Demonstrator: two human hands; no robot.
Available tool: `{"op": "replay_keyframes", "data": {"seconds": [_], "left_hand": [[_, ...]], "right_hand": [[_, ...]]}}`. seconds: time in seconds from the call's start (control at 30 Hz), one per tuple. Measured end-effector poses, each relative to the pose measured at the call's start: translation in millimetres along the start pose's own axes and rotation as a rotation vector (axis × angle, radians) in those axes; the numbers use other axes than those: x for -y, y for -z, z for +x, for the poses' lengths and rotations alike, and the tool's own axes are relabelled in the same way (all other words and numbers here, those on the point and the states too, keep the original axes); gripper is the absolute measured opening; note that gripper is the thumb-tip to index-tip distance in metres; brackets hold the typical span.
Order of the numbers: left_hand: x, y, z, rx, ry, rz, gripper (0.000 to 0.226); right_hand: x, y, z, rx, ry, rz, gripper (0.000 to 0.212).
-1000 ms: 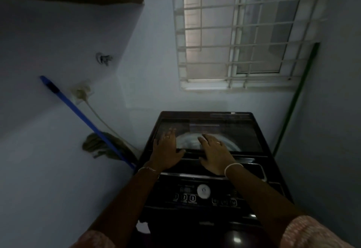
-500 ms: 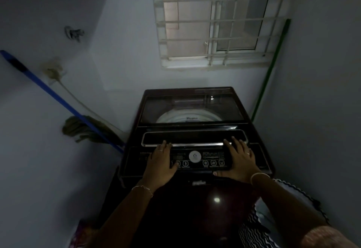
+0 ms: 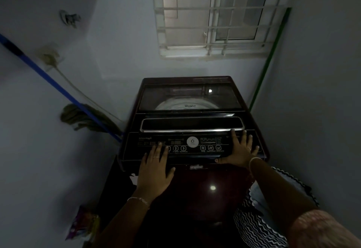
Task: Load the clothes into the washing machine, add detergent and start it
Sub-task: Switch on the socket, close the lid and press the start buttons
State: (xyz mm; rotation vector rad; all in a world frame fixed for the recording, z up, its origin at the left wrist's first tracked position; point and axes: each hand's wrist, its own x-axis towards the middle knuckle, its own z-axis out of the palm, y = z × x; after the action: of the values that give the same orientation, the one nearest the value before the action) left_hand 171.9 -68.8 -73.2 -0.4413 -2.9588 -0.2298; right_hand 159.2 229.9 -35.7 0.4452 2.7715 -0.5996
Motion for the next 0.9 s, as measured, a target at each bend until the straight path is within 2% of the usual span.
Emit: {"op": "replay_keyframes", "data": {"seconds": [0.2, 0.6, 0.9], "left_hand": [[-10.7, -0.4, -0.7, 0.031, 0.058, 0.023, 0.084], [-13.7, -7.2, 0.7, -0.016, 0.083, 0.095, 0.091], [-22.3, -6.2, 2.8, -0.008, 0.133, 0.146, 0.081]], "right_hand": [[4.6, 2.3, -1.2, 0.068, -0.019, -0.014, 0.144], [3.9, 0.9, -4.4, 0.048, 0.009, 0.031, 0.138], [5.8, 2.2, -5.1, 0.049, 0.008, 0.016, 0.138]]}}
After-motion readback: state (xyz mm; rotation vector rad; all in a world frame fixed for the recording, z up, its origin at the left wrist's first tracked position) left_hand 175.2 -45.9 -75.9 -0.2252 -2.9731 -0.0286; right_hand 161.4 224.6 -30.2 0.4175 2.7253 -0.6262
